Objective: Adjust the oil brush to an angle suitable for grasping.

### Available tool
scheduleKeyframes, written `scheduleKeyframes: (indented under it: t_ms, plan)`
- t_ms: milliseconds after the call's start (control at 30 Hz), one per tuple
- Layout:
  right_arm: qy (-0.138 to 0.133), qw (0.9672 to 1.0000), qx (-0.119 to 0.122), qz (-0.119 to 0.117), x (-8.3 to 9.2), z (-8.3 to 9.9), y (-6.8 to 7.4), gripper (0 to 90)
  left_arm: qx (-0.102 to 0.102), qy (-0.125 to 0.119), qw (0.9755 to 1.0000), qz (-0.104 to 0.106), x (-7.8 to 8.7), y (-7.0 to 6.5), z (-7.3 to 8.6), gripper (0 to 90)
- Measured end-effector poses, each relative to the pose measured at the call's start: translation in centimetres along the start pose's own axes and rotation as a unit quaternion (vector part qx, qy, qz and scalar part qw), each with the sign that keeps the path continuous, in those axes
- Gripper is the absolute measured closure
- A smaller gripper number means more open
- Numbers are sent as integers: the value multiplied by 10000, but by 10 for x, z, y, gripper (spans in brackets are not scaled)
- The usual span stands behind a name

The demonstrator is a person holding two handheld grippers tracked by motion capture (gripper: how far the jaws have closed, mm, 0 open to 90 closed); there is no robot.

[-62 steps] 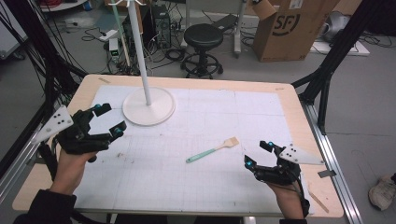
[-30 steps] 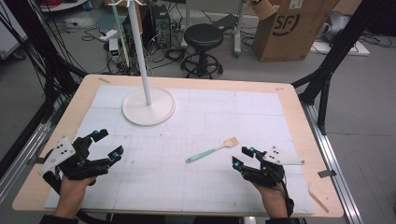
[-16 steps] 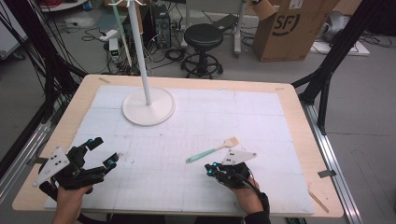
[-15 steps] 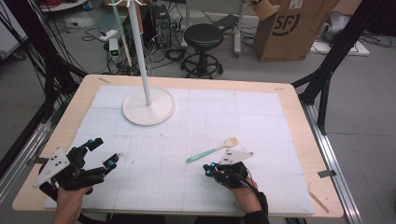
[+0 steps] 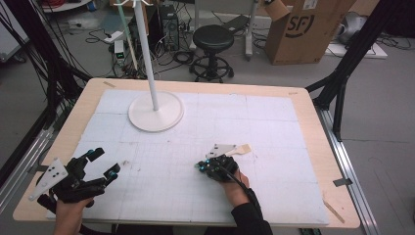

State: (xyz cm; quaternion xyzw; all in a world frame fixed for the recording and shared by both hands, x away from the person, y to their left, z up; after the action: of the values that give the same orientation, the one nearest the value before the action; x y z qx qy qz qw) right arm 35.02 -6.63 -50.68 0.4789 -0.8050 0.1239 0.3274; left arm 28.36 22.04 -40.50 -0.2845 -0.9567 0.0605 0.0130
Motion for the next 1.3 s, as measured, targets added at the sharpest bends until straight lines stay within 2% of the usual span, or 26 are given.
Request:
scheduleKeyframes:
  t_ms: [100, 233, 333, 400, 433, 533, 600, 767, 867, 967, 1033, 1100, 1167, 1300]
  plan:
    - [-36, 9997, -51, 237, -5, -6, -10, 895, 33, 12, 10000, -12, 1, 1, 1, 191]
    - [-136, 9990, -246, 336, -5, -7, -21, 895, 79, 19, 10000, -13, 0, 2, 2, 190]
    - [-349, 9981, -418, 296, 4, -9, -31, 895, 63, 35, 10000, 0, -1, 1, 2, 191]
    - [-491, 9963, -537, 466, 16, -11, -46, 895, 76, 33, 10000, 1, -1, 2, 3, 191]
    - [-481, 9954, -586, 590, 22, -11, -55, 895, 88, 28, 10000, -7, 0, 2, 3, 191]
    - [-307, 9926, -726, 925, 35, -7, -81, 895, 84, 53, 9999, -37, 1, 5, 4, 191]
    - [21, 9903, -744, 1172, 39, 0, -96, 895, 104, 59, 9999, -53, 2, 6, 5, 191]
    - [467, 9873, -800, 1293, 44, 15, -113, 895, 123, 61, 9999, -73, 4, 7, 6, 191]
    - [573, 9895, -652, 1153, 47, 19, -112, 895, 113, 68, 9999, -61, 5, 6, 7, 191]
    - [853, 9915, -493, 852, 51, 22, -106, 896, 126, 49, 9999, -57, 5, 6, 6, 191]
    - [1113, 9910, -293, 683, 55, 24, -101, 896, 114, 40, 9999, -52, 5, 5, 6, 191]
    - [1311, 9899, -194, 502, 58, 27, -95, 897, 129, 24, 9999, -50, 3, 4, 6, 191]
    - [1375, 9896, -193, 363, 62, 30, -90, 897, 137, 26, 9999, -28, 2, 3, 7, 191]
    - [1285, 9913, -234, 152, 71, 39, -80, 897, 101, 63, 9999, 19, -1, -2, 8, 190]
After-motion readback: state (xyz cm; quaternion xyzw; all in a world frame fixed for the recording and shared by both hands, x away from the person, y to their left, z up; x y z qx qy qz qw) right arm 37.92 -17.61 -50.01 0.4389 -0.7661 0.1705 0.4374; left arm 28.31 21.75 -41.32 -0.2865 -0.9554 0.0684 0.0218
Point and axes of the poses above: each handheld gripper's, and its own axes: x roughly backward along the jaws, z roughly out of its underside, y roughly to its left, the point moved 9 cm from there along -x, roughly forward along the jaws, and after that the axes turned 7 degrees about -z, right-handed, at the moved point
